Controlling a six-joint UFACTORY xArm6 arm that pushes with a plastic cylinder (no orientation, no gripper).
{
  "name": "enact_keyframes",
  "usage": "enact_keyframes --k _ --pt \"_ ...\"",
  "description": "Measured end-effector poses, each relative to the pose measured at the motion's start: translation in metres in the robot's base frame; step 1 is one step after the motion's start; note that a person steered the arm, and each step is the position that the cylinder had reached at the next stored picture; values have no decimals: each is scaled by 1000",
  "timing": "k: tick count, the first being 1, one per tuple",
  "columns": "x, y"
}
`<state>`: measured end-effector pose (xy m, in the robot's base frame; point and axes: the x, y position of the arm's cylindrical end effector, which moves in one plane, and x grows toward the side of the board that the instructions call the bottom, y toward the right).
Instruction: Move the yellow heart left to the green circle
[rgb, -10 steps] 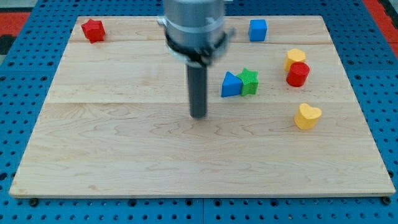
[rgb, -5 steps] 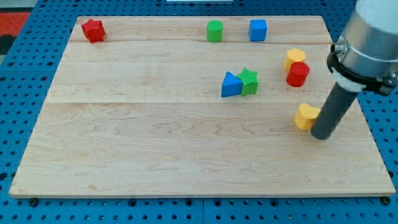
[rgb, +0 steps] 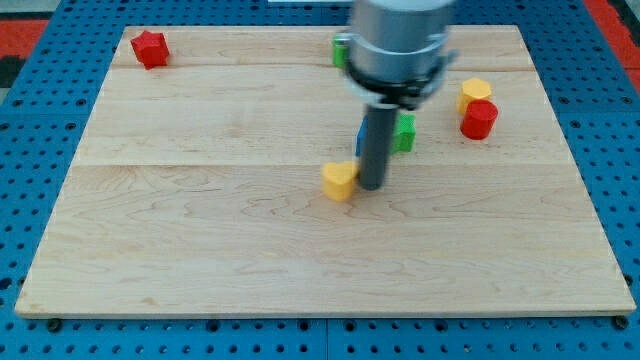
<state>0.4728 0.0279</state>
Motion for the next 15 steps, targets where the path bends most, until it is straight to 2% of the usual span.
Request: enact_keyframes --k 1,2,3,5,6,7,8,9,12,13,14,15 --pt "18 -46" --pt "5 -114" --pt "-26 -157" --pt "-37 -220" --pt "-44 -227" --pt "-55 -218" --pt "-99 -221" --pt "-112 -192" --pt "-108 -91" --pt "-136 -74" --pt "-177 -78" --pt "-196 -92"
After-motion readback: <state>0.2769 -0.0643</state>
